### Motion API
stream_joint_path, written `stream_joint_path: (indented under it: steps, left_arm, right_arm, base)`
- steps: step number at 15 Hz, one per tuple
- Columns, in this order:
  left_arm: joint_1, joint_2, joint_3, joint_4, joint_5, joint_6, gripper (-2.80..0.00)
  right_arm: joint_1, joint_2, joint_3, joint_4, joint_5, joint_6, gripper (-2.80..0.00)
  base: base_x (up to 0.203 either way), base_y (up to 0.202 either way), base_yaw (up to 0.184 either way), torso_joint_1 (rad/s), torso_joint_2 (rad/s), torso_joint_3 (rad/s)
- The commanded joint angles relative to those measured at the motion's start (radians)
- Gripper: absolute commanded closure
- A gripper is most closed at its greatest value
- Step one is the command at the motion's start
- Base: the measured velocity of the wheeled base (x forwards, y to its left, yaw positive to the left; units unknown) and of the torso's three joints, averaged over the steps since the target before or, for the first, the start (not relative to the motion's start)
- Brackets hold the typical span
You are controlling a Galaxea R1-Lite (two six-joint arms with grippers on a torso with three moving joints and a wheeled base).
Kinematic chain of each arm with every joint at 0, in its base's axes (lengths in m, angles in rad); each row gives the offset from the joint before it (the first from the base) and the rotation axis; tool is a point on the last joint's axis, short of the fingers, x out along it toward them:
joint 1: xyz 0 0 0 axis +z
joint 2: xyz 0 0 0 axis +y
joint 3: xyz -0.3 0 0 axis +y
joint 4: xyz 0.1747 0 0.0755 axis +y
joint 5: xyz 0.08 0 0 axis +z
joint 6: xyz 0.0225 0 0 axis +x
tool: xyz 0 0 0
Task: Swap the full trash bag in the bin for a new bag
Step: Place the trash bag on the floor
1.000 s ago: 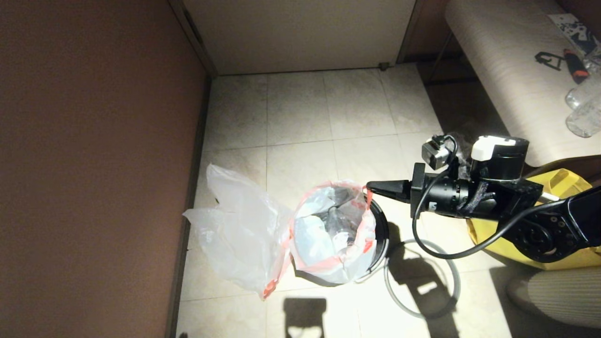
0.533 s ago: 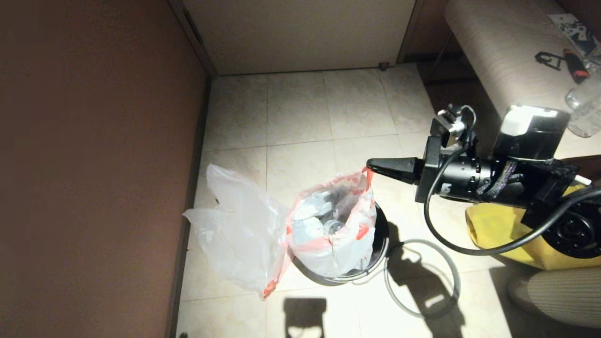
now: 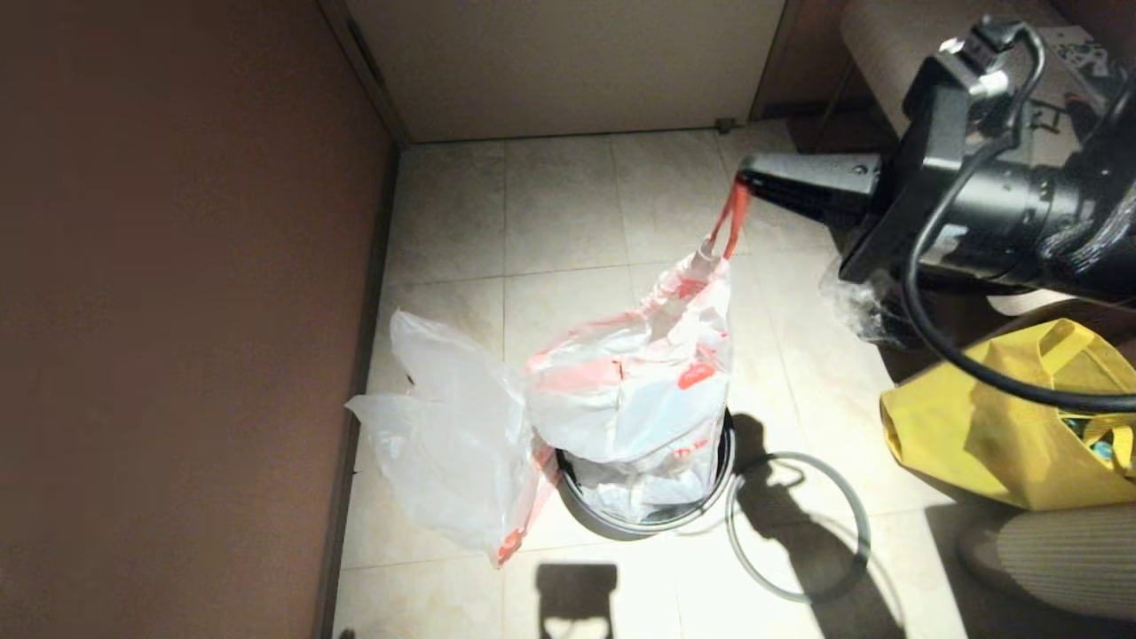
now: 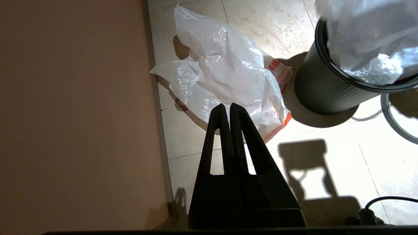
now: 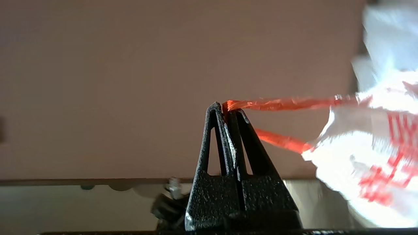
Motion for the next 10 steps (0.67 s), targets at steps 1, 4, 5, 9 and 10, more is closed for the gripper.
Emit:
stream_joint_path:
  steps: [1,4,5,9,10]
  left_arm:
    - [0.000,0.001,0.000,0.000,0.000,0.001,0.00]
    - [0.000,0.001,0.000,0.000,0.000,0.001,0.00]
    - [0.000,0.001,0.000,0.000,0.000,0.001,0.00]
    - [0.000,0.001,0.000,0.000,0.000,0.001,0.00]
    - [0.000,0.000,0.000,0.000,0.000,0.001,0.00]
  right_arm:
    - [0.001,-0.051,-0.060,0.016,0.004,0.006,0.00]
    - [0.000,-0.119,-0.184,0.087,-0.017,0.037,0.00]
    - [0.000,-0.139,-0.227,0.106,-0.028,0.041,0.00]
    - [-0.021,-0.170,-0.430,0.225,-0.064,0.039,0.00]
    - [-0.028,-0.164,-0.472,0.246,-0.081,0.036,0.00]
  base:
    - [0.000,0.000,0.000,0.000,0.00,0.000]
    - [0.000,0.000,0.000,0.000,0.00,0.000]
    - [0.000,0.000,0.000,0.000,0.00,0.000]
    - [0.000,0.000,0.000,0.000,0.00,0.000]
    - [0.000,0.000,0.000,0.000,0.00,0.000]
